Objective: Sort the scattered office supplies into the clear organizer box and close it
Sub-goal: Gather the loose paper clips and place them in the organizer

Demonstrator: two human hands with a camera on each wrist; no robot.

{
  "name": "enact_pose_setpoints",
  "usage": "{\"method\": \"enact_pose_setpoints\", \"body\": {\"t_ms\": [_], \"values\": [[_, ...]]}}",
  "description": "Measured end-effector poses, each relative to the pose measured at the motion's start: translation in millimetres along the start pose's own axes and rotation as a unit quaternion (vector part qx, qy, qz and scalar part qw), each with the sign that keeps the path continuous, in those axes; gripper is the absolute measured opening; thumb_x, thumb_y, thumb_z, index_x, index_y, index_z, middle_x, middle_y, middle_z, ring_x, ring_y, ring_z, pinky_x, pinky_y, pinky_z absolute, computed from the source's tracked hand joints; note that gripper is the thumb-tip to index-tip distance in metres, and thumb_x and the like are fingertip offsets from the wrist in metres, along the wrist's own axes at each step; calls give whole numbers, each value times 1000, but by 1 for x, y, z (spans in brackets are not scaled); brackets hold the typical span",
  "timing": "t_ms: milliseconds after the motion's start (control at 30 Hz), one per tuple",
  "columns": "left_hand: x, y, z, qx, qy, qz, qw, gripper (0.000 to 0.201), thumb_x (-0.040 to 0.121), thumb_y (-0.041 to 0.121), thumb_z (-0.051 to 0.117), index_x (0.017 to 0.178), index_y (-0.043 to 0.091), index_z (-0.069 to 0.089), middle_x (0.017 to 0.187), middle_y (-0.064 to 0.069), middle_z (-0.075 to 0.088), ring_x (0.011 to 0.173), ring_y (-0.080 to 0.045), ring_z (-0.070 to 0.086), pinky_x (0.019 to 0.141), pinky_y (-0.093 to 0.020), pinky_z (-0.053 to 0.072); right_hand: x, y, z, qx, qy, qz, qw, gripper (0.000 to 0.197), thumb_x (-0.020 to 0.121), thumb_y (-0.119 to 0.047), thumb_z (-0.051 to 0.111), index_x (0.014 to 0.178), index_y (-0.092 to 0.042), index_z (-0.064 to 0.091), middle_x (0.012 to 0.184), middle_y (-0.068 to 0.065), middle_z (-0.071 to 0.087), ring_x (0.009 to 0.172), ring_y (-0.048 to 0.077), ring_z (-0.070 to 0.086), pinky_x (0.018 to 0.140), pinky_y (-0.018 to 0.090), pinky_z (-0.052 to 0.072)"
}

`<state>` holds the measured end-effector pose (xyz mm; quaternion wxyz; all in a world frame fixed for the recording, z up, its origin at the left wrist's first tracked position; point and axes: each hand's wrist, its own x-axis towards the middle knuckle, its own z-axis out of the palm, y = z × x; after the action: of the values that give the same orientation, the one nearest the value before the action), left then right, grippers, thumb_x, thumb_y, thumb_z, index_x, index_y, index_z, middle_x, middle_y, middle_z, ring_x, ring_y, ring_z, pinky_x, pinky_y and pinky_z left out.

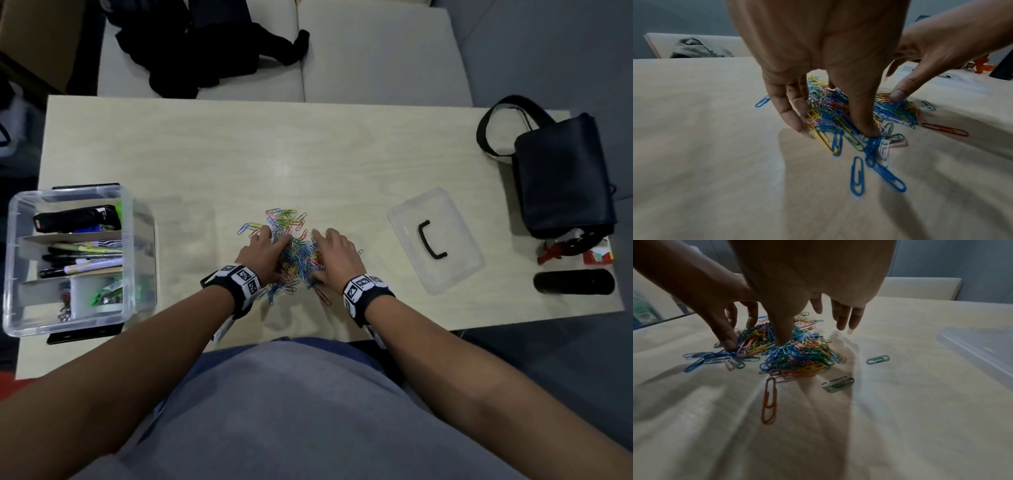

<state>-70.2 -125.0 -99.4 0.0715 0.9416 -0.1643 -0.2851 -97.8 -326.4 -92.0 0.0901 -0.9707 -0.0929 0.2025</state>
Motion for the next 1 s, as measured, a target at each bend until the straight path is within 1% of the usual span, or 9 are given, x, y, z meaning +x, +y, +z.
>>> {"method": "enact_pose_setpoints", "body": {"t_ms": [67,167,300,433,533,667,800,900,1000], "values": [[0,4,-5,2,3,1,1000,83,65,37,87,131,28,37,117,-14,36,99,-36,51,68,-46,55,0,1,1,-15,-14,-12,1000,88,77,-42,78,147,-21,29,130,12,42,115,32,47,95,40,42],[-1,8,-10,-5,8,4,1000,59,78,27,76,127,19,43,114,-15,40,89,-35,53,62,-40,49,1,-4,1,-15,-22,-25,999,74,79,-39,77,140,-18,41,120,10,47,110,31,48,89,40,44],[-2,6,-12,-9,21,20,1000,41,86,21,64,123,15,48,109,-15,46,79,-35,56,57,-35,37,6,-12,1,-9,-25,-36,999,47,87,-20,67,130,-11,50,117,12,51,106,33,50,85,41,44],[-2,0,-17,-26,44,23,998,25,89,22,62,112,16,57,102,-12,55,78,-37,60,59,-35,41,10,-13,0,-2,-23,-28,999,27,90,-8,56,117,-12,59,111,10,57,100,32,55,81,39,43],[-1,-4,-18,-49,55,15,997,22,91,24,61,112,17,63,102,-10,60,87,-36,61,68,-38,48,12,-13,-3,3,-13,-12,1000,24,91,-7,55,112,-13,64,107,8,62,97,33,59,77,38,45],[-1,-8,-17,-98,67,19,993,24,92,19,61,113,14,69,102,-13,63,95,-35,60,76,-38,48,11,-12,-8,34,2,10,999,23,94,-13,53,112,-16,66,109,7,65,96,32,61,77,38,49],[-3,-9,-22,-114,75,23,990,21,94,17,59,108,6,70,99,-17,65,95,-34,60,75,-35,44,10,-12,-12,62,11,29,998,23,96,-19,54,117,-18,66,111,6,67,98,30,63,77,37,50],[-6,-10,-29,-142,83,14,986,23,93,18,61,112,8,69,104,-15,67,98,-33,61,77,-34,44,7,-12,-18,82,24,37,996,24,96,-17,54,116,-18,65,112,7,68,99,31,63,77,36,51],[-11,-14,-33,-161,101,8,982,16,91,17,63,104,8,68,99,-12,69,94,-30,62,74,-33,43,5,-11,-23,106,38,46,993,26,95,-17,57,121,-17,61,112,7,69,101,30,64,78,36,51]]}}
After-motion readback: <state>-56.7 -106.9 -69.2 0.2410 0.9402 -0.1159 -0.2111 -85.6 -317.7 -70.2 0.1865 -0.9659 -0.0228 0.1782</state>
